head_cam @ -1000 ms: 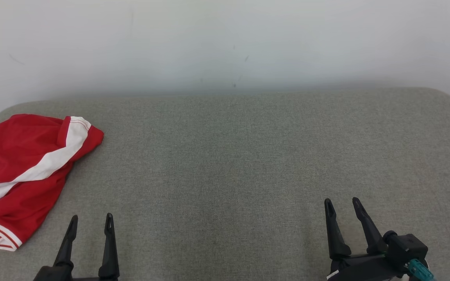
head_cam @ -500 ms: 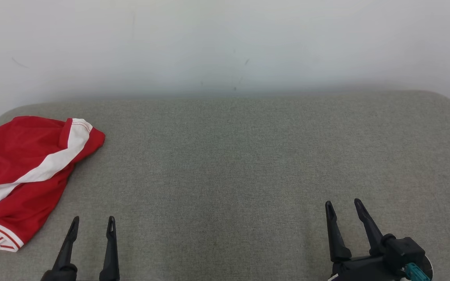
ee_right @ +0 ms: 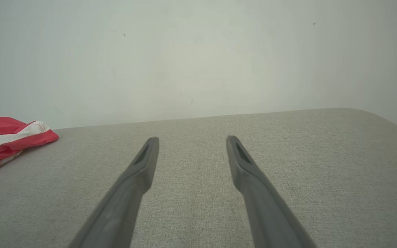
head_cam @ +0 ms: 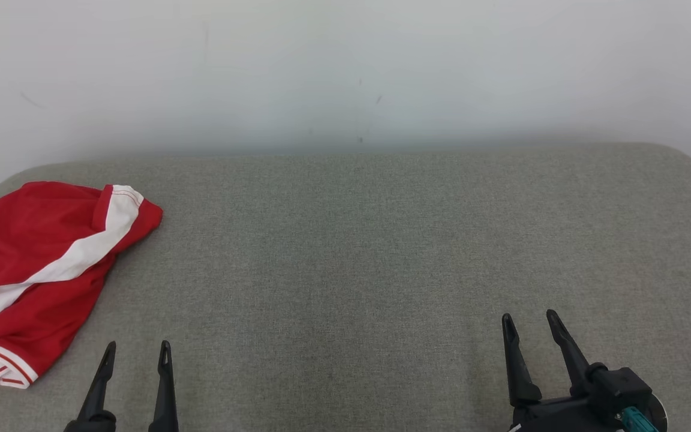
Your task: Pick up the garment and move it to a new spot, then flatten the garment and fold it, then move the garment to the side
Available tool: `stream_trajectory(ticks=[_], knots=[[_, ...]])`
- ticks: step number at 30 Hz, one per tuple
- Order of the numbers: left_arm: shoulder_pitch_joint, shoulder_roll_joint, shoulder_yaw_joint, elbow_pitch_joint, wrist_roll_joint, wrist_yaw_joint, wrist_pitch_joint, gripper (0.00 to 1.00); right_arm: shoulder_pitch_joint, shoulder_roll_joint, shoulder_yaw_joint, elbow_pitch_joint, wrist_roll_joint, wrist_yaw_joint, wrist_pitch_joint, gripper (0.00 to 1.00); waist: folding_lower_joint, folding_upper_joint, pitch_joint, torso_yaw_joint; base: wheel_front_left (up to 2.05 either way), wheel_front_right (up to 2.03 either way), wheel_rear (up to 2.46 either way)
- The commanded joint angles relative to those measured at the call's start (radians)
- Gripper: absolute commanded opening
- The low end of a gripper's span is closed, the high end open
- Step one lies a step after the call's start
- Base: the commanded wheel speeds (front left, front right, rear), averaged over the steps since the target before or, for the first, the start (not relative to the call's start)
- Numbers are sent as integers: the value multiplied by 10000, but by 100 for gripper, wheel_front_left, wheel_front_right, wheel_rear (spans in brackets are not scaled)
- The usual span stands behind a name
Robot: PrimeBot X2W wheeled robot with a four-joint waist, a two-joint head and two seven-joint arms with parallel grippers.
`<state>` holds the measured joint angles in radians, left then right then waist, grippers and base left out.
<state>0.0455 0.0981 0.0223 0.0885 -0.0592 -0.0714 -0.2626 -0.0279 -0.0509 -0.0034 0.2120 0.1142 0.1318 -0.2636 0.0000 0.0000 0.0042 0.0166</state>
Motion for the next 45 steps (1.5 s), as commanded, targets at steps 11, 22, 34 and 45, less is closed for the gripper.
stream_trajectory(ticks=[11, 22, 34, 45], knots=[[46, -94, 59, 344, -151, -113, -35, 100, -84, 13, -30, 269, 72, -21, -14, 100, 0, 0, -41, 16, 0, 0, 0], [-3, -143, 99, 400, -170, -138, -35, 100, -128, 13, -12, 544, 177, -21, -13, 100, 0, 0, -61, 63, 0, 0, 0], [-27, -161, 148, 476, -158, -152, -35, 100, 6, 13, -9, 645, 322, -21, -14, 100, 0, 0, -58, 916, 0, 0, 0], [144, -164, 352, 481, -225, -79, -35, 100, 56, 13, -1, 703, 431, -21, -13, 100, 0, 0, -64, 2336, 0, 0, 0]])
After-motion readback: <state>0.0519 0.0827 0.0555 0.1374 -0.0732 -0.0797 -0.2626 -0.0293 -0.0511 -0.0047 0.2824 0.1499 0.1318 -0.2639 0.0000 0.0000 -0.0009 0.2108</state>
